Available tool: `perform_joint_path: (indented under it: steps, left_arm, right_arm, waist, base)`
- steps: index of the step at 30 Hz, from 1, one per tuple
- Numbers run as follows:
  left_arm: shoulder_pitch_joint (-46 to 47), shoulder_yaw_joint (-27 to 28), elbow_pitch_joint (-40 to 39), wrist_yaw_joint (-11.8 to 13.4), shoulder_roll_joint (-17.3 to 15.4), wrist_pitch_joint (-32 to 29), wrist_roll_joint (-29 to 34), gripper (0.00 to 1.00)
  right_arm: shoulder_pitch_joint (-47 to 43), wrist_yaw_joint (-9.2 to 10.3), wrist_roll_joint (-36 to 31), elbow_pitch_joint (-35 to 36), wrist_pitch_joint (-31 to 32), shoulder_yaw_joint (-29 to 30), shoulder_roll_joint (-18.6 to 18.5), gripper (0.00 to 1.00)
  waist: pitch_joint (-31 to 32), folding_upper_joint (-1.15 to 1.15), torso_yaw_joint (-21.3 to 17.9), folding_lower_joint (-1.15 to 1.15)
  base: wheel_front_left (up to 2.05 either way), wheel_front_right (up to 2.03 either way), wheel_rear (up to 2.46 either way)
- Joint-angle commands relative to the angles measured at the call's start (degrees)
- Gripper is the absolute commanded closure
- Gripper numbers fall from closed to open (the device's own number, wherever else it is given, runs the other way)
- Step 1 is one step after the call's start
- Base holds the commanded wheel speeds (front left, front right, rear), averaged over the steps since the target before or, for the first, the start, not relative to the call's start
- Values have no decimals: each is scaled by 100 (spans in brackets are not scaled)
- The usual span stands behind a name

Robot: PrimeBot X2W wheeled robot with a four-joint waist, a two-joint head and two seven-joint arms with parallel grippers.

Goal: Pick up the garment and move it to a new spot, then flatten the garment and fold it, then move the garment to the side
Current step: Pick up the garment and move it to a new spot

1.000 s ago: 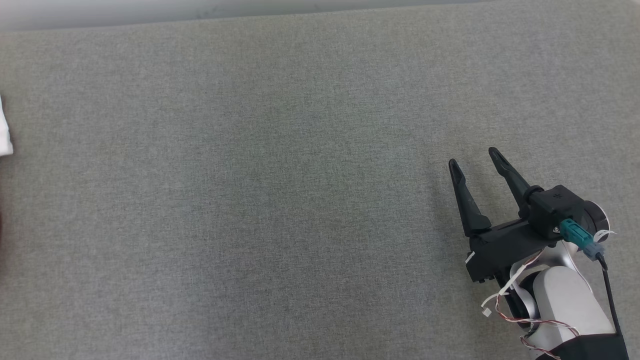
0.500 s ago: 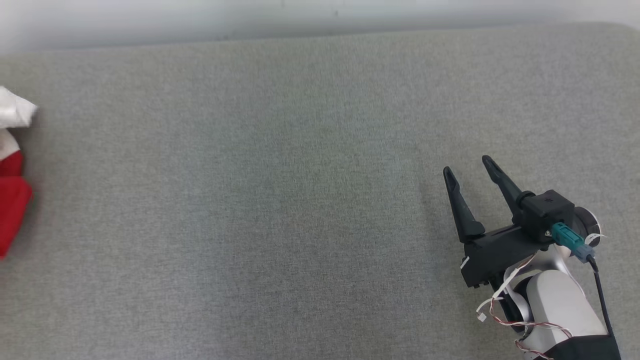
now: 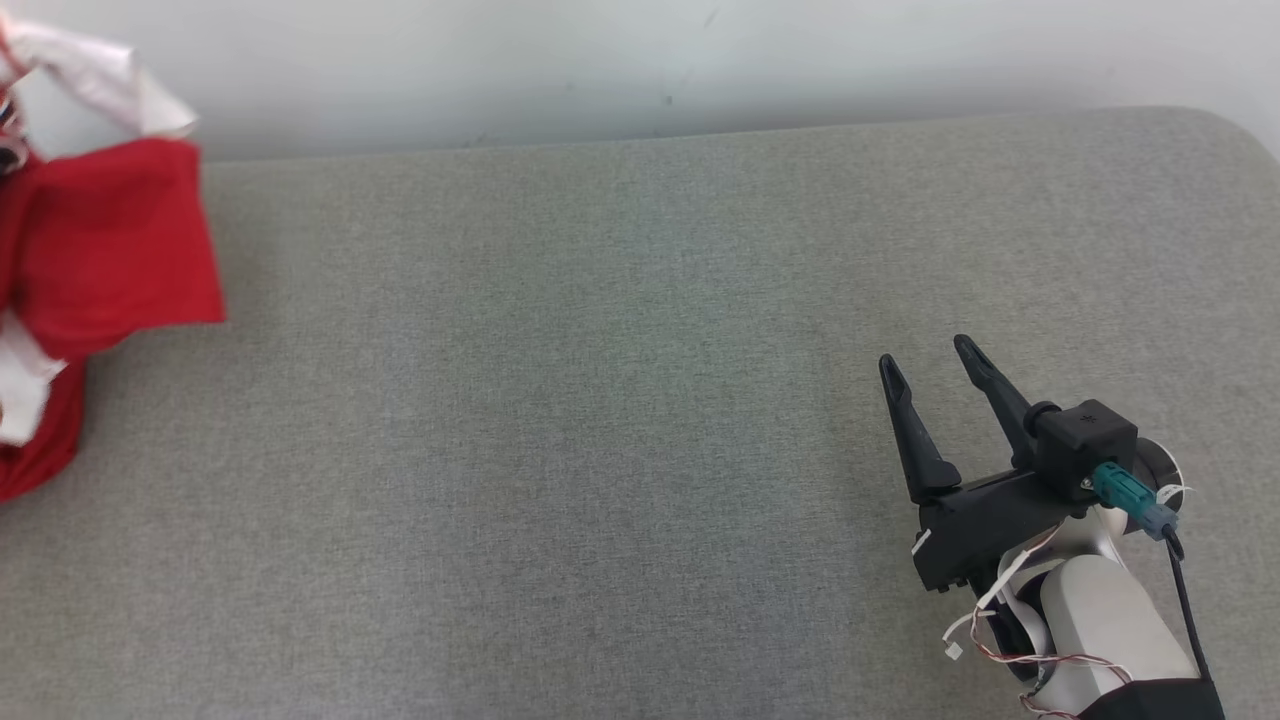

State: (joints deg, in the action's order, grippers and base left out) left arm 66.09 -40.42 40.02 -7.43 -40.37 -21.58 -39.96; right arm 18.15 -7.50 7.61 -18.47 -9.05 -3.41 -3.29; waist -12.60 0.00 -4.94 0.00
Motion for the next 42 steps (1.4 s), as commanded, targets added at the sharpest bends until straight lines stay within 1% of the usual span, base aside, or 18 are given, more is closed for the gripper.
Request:
perform_joint_path:
  steps: [1, 2, 4, 7, 9, 12, 15, 19, 23, 27, 35, 38, 42]
  left_arm:
    - [175, -133, -284, 6, -22, 93, -79, 100]
    - [175, -133, -284, 6, -22, 93, -79, 100]
    - [255, -297, -586, 6, -24, 120, -117, 100]
    - [340, -423, -1090, 6, 13, 149, -424, 100]
    - [417, -528, -1429, 6, -37, 153, -527, 100]
    - [470, -687, -1910, 6, -81, 156, -618, 100]
    - [440, -741, -2331, 6, -33, 180, -796, 100]
    - [361, -937, -2877, 6, -4, 208, -720, 100]
    - [257, -1098, -3240, 6, 115, 287, -655, 100]
    - [127, -1303, -3582, 6, 313, 390, -668, 100]
    - [-65, -1668, -4139, 7, 739, 545, -560, 100]
    - [-265, -1822, -4130, 39, 902, 669, -530, 100]
    - [-729, -1966, -3805, 141, 1074, 950, -638, 100]
  right_arm:
    - [-18, 2, 79, -47, -61, -1, 9, 0]
    - [-18, 2, 79, -47, -61, -1, 9, 0]
    - [-2, 2, 101, -102, -105, -8, 12, 0]
    - [31, 2, 146, -177, -158, -39, 26, 0]
    - [58, 2, 183, -222, -188, -48, 25, 0]
    - [81, 2, 220, -295, -252, -52, 29, 0]
    - [103, 2, 294, -351, -303, -52, 35, 0]
    - [159, 2, 434, -456, -406, -20, 34, 0]
    - [199, 2, 520, -549, -474, -19, 35, 0]
    - [231, 2, 612, -646, -528, -36, 36, 0]
    - [274, 2, 670, -756, -596, -4, 36, 0]
    - [277, 2, 674, -771, -610, 28, 36, 0]
    - [256, 2, 698, -796, -613, 14, 36, 0]
  waist:
    - [45, 0, -45, 0]
    - [45, 0, -45, 0]
    - [74, 0, -86, 0]
    - [113, 0, -184, 0]
    - [127, 0, -273, 0]
    - [136, 0, -435, 0]
    - [107, 0, -616, 0]
    - [12, 0, -899, 0]
    - [-43, 0, -1096, 0]
    - [-26, 0, -1253, 0]
    - [-43, 0, -1346, 0]
    - [-62, 0, -1325, 0]
    - [-67, 0, -1253, 0]
  base:
    - [0, 0, 0]
    - [0, 0, 0]
    - [0, 0, 0]
    - [0, 0, 0]
    - [0, 0, 0]
    - [0, 0, 0]
    - [0, 0, 0]
    - [0, 0, 0]
    - [0, 0, 0]
    - [0, 0, 0]
    - [0, 0, 0]
    - [0, 0, 0]
    - [0, 0, 0]
